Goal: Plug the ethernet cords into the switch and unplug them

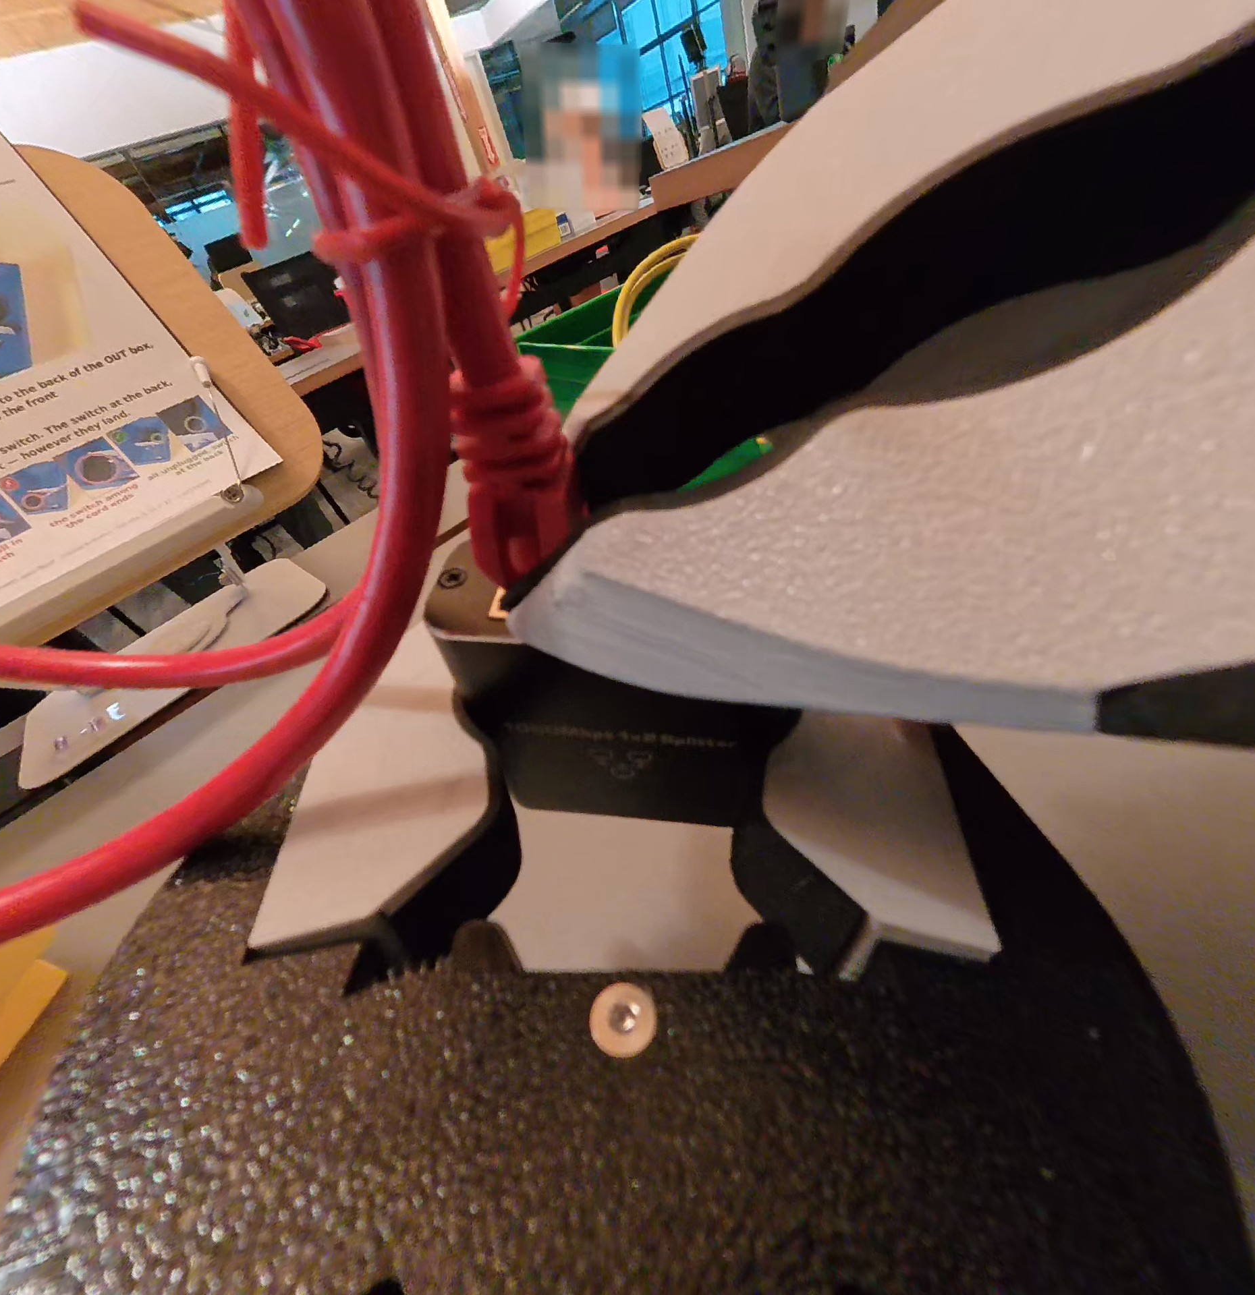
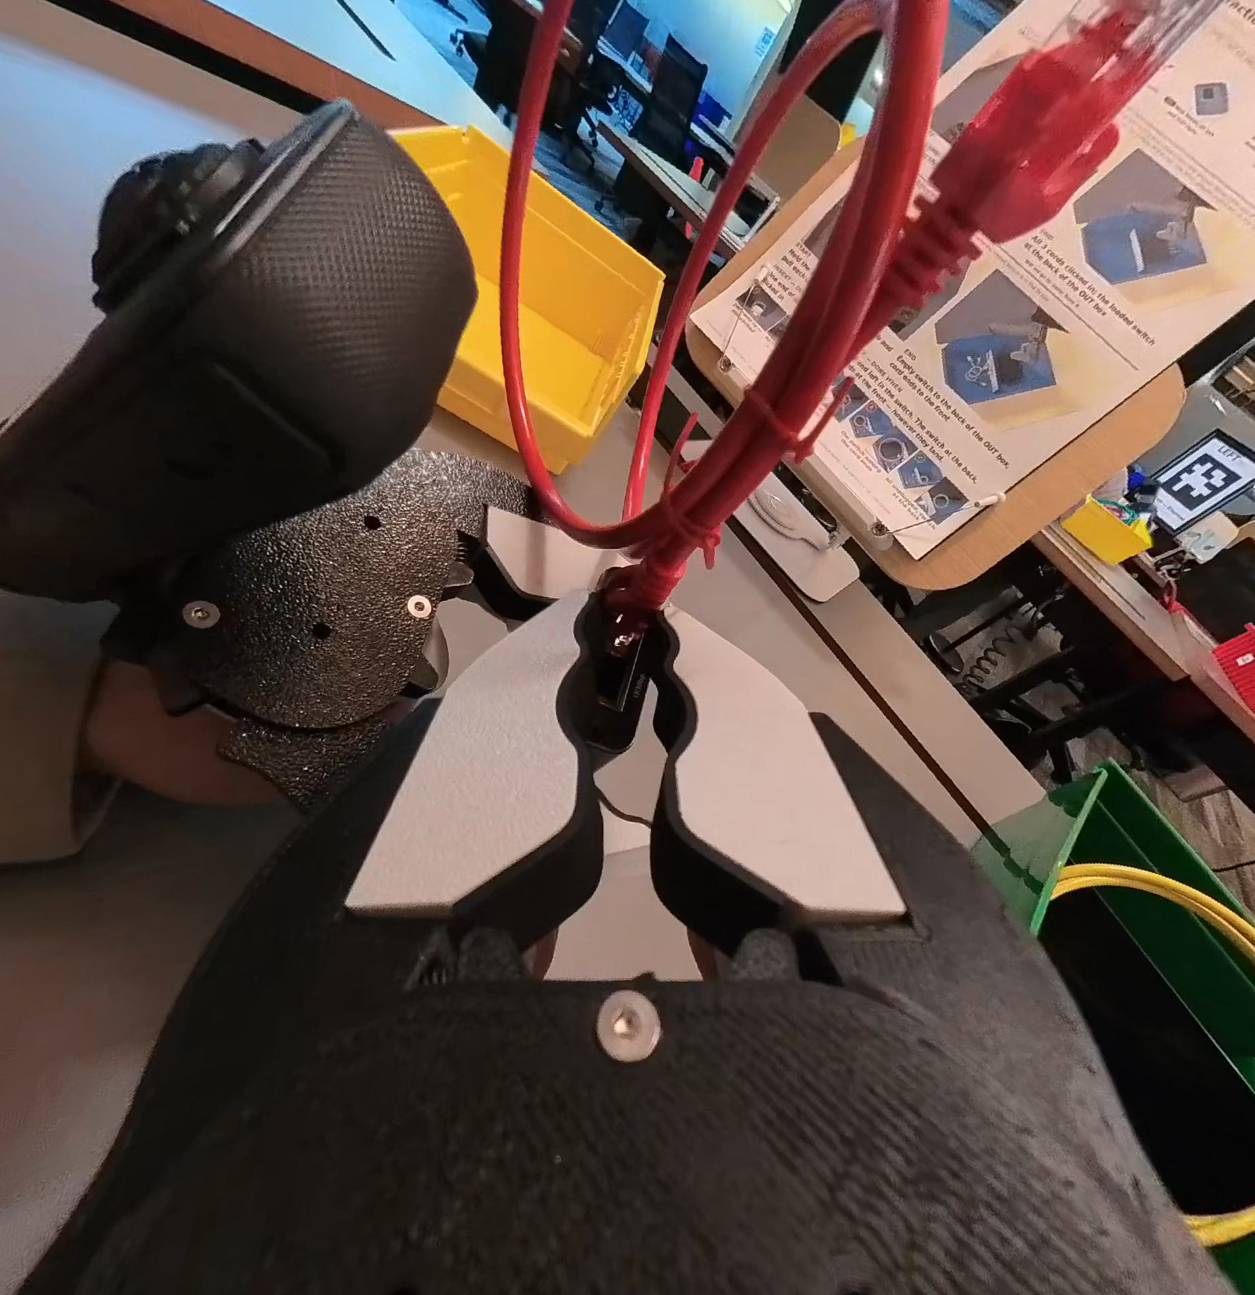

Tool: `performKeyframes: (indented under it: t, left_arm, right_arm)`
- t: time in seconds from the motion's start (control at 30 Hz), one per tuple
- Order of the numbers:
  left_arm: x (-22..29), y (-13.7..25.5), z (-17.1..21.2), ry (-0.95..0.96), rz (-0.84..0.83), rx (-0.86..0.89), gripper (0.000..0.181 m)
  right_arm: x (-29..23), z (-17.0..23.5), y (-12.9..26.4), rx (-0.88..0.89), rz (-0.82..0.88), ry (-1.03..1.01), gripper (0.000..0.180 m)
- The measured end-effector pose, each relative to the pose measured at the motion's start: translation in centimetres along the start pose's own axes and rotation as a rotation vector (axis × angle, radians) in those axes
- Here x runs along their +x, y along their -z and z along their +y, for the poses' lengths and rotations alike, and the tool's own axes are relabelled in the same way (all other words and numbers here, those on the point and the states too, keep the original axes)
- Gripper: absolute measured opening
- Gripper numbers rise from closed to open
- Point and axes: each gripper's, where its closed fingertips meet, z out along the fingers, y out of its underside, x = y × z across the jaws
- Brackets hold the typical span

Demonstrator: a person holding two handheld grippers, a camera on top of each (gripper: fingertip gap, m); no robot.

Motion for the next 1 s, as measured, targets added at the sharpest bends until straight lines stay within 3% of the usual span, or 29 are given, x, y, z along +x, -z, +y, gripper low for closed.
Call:
performKeyframes:
  t: [0.6,0.83,1.0]
  left_arm:
    - [0.2,-0.2,0.4,0.014,0.051,-0.004,0.08]
    - [-1.2,0.7,-0.2,0.126,0.064,0.056,0.075]
    - [-2.0,1.1,-0.6,0.168,0.054,0.089,0.076]
  right_arm:
    - [0.4,0.5,-0.3,-0.003,-0.022,0.009,0.015]
    - [-0.2,-1.2,-1.6,-0.094,-0.065,0.245,0.013]
    - [-0.4,-1.9,-2.1,-0.112,-0.105,0.291,0.012]
